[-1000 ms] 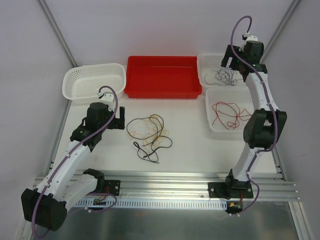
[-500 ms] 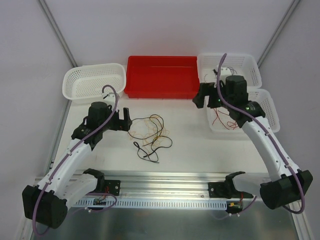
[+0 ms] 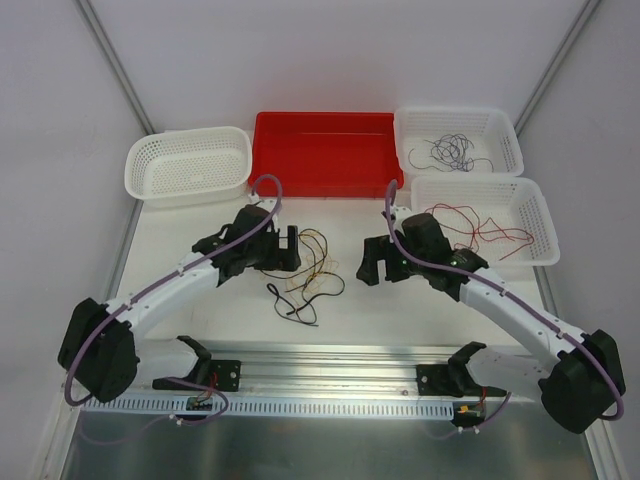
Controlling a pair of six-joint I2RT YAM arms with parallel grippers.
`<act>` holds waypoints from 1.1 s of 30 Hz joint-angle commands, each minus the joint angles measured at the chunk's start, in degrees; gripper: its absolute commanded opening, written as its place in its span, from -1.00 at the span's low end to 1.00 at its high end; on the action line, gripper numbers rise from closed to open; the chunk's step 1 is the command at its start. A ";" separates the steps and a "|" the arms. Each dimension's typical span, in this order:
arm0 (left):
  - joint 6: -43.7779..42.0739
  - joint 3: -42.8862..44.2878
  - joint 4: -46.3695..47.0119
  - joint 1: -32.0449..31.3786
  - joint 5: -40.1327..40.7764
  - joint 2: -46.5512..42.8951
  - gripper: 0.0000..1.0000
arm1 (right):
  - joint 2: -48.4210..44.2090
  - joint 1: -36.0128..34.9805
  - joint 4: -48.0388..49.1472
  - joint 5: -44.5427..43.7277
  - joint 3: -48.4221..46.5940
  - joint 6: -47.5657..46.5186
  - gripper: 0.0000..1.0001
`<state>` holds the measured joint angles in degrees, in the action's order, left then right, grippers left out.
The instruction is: Untangle the cables
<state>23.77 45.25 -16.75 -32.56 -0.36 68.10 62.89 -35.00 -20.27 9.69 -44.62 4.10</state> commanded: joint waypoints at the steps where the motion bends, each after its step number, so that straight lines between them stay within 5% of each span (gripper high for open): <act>1: 8.74 3.78 0.14 -2.24 6.24 4.14 0.89 | -0.49 -2.43 6.65 -0.11 0.67 2.76 0.94; 8: 14.72 10.72 0.14 -4.62 12.66 15.03 0.67 | -1.72 -4.28 9.20 0.06 4.10 3.19 0.94; 17: 15.34 16.09 0.05 -5.15 12.75 25.59 -0.08 | -2.33 -4.99 10.52 0.59 6.74 3.02 0.94; 24: 12.10 16.79 -0.91 -5.32 14.86 22.36 -1.00 | -2.34 -5.07 10.60 0.59 6.83 2.49 0.94; 33: -8.81 30.92 -8.55 -6.20 15.04 9.35 -1.00 | -3.57 -5.07 10.34 -0.29 7.27 1.88 0.94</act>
<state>26.11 67.77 -22.79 -37.82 14.02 84.07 61.56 -39.70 -12.16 9.69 -37.60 6.42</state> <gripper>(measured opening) 0.007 0.969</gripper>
